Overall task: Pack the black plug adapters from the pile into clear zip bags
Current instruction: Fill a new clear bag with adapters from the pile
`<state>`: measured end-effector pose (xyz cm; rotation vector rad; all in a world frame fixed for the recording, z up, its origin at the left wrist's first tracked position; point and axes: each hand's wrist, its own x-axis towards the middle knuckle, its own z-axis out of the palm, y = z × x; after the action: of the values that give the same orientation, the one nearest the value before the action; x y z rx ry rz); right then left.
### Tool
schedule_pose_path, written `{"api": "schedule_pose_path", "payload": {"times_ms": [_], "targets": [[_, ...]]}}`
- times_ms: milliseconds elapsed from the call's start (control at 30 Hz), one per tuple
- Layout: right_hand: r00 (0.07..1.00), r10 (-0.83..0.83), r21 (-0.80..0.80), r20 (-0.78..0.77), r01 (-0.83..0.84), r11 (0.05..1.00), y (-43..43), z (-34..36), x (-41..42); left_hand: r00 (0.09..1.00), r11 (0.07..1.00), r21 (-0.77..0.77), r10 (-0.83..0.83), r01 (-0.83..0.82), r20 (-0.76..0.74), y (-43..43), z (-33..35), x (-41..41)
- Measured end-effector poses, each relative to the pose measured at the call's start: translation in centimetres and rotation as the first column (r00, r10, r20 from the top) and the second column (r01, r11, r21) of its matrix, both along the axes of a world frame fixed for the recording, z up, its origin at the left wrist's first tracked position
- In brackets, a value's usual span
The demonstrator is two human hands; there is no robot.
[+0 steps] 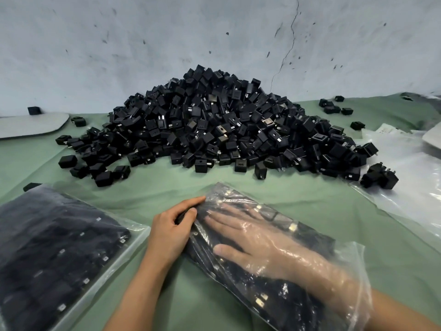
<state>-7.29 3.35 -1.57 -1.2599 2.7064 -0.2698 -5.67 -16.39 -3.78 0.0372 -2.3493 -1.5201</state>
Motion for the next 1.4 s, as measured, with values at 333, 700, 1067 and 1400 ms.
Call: {"api": "schedule_pose_path", "payload": {"times_ms": [333,700,1067,1400], "targets": [[1.000,0.006,-0.004,-0.012,-0.006,1.000,1.3,0.7,0.7,0.999,0.999,0.010,-0.037,0.037,0.024,0.0,0.5,0.0],[0.902,-0.248,-0.346,-0.352,0.121,0.931,19.7,1.5,8.8,0.999,1.000,0.018,-0.020,0.019,0.044,-0.4,-0.4,-0.5],[0.366,-0.927,-0.128,-0.089,0.918,0.375,20.8,0.7,-7.2,0.999,0.995,0.100,-0.026,0.021,0.044,0.0,-0.2,-0.2],[0.347,-0.937,-0.162,-0.041,0.923,0.349,20.2,-1.1,-9.0,0.998,0.996,0.084,-0.019,0.014,0.056,-0.1,-0.2,-0.4]]}}
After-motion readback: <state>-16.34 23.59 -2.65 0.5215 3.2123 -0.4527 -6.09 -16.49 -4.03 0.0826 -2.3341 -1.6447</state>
